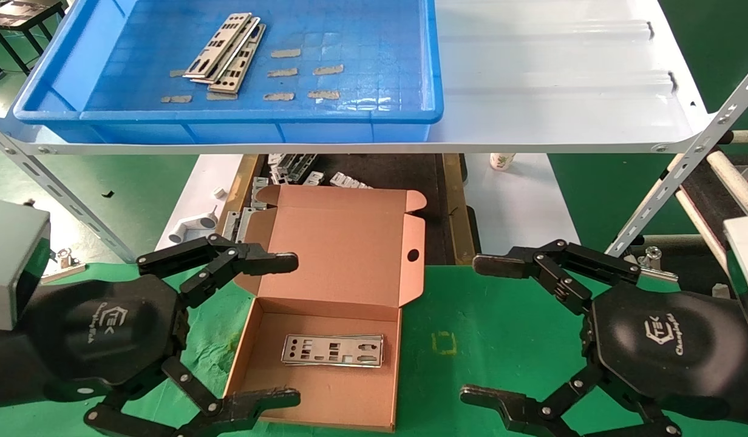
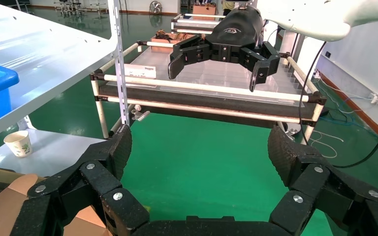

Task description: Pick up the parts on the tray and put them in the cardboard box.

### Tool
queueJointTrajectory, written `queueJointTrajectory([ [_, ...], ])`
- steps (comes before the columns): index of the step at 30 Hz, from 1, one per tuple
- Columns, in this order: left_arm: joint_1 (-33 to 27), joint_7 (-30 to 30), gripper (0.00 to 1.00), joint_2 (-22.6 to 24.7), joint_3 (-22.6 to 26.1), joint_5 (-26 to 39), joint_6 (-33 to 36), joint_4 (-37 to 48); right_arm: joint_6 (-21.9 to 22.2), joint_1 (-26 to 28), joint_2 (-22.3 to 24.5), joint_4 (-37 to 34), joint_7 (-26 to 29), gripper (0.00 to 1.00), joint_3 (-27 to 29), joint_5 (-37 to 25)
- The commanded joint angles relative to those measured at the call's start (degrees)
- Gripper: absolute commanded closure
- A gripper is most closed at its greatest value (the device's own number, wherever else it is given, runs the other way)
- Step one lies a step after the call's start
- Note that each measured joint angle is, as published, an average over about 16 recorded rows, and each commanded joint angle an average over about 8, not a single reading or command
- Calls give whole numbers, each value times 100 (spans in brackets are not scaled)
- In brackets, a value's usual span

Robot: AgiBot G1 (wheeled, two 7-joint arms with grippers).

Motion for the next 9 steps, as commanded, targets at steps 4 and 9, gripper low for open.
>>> queueJointTrajectory([
  [4, 0, 0, 0, 0, 0, 0, 0, 0, 0, 0, 0, 0, 0, 0, 0, 0],
  [9, 0, 0, 0, 0, 0, 0, 0, 0, 0, 0, 0, 0, 0, 0, 0, 0],
])
